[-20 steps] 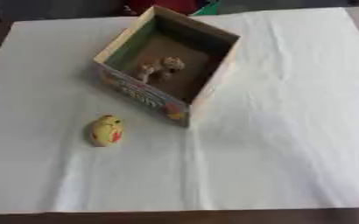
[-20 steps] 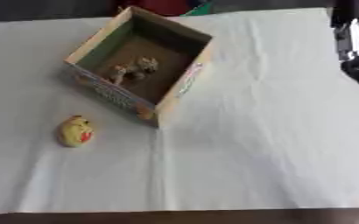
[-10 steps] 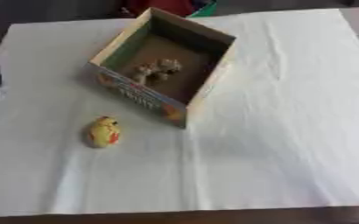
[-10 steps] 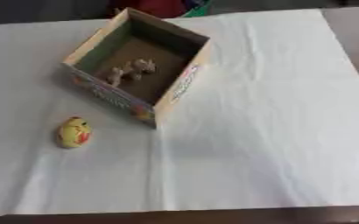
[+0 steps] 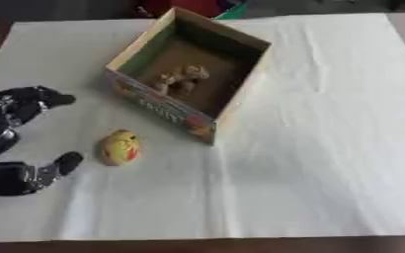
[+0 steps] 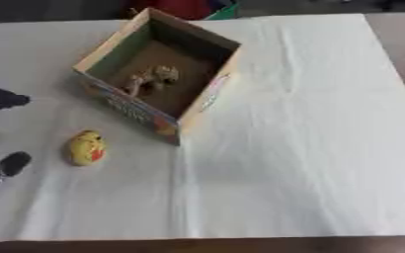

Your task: Pick up objects on the table and place them in the box.

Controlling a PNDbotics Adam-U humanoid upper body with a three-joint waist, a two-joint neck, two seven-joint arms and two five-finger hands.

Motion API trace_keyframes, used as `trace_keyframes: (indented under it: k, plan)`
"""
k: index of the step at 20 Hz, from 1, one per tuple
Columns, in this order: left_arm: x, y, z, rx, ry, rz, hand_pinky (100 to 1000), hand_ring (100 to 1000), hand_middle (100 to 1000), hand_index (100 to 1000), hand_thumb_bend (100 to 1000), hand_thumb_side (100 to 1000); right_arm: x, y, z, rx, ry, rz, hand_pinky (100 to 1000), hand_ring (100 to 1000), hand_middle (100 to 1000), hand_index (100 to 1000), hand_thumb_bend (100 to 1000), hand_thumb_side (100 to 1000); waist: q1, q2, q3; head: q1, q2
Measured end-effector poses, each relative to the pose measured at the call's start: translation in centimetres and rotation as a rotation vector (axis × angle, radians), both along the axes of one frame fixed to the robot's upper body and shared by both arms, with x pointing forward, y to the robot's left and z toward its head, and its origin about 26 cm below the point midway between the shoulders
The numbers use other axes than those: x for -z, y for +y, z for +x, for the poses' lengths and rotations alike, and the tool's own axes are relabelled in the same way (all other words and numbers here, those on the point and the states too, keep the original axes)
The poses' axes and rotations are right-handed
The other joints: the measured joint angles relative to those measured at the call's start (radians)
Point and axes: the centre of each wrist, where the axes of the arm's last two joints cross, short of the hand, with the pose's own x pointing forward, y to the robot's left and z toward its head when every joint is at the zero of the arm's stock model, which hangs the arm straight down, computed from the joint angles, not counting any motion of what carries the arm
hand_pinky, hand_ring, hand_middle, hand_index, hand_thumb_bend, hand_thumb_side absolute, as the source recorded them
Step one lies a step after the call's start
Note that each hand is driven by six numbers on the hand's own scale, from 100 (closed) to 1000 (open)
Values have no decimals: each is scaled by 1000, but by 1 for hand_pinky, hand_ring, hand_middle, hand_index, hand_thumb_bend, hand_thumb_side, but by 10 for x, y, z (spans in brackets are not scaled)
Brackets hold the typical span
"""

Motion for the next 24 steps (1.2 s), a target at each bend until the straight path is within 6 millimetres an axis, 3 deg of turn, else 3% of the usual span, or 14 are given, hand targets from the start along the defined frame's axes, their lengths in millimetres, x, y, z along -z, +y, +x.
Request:
trace_keyframes:
  k: [2, 4, 7, 10, 16, 24]
  plan:
    - [-2, -5, 2, 21, 0, 52, 595, 760, 763, 948, 498, 1000, -2, -2, 0, -17, 12, 6, 798, 1000, 683, 809, 100, 864, 1, 0, 0, 2, 0]
    - [-2, -10, 3, 39, 6, 100, 650, 822, 815, 969, 430, 1000, -3, -4, -1, -35, 23, 14, 798, 1000, 680, 808, 100, 866, 0, 0, -2, 5, 0]
    - [2, -17, 3, 55, 37, 154, 681, 842, 830, 986, 347, 964, -5, -7, -1, -61, 42, 27, 797, 1000, 676, 806, 100, 865, 0, 0, -2, 9, 0]
    - [4, -23, 3, 58, 81, 169, 681, 842, 828, 989, 355, 909, -6, -8, -2, -83, 60, 33, 796, 1000, 672, 803, 100, 866, 1, 0, -3, 12, 0]
    - [-2, -35, 7, 54, 156, 166, 660, 829, 812, 950, 367, 939, -7, -9, -2, -104, 83, 34, 796, 1000, 668, 801, 100, 863, 8, 0, -3, 12, 0]
    - [-17, -43, 12, 13, 203, 206, 641, 828, 803, 925, 332, 898, -6, -10, -2, -108, 96, 25, 797, 1000, 664, 796, 100, 857, 10, 3, -2, 11, -1]
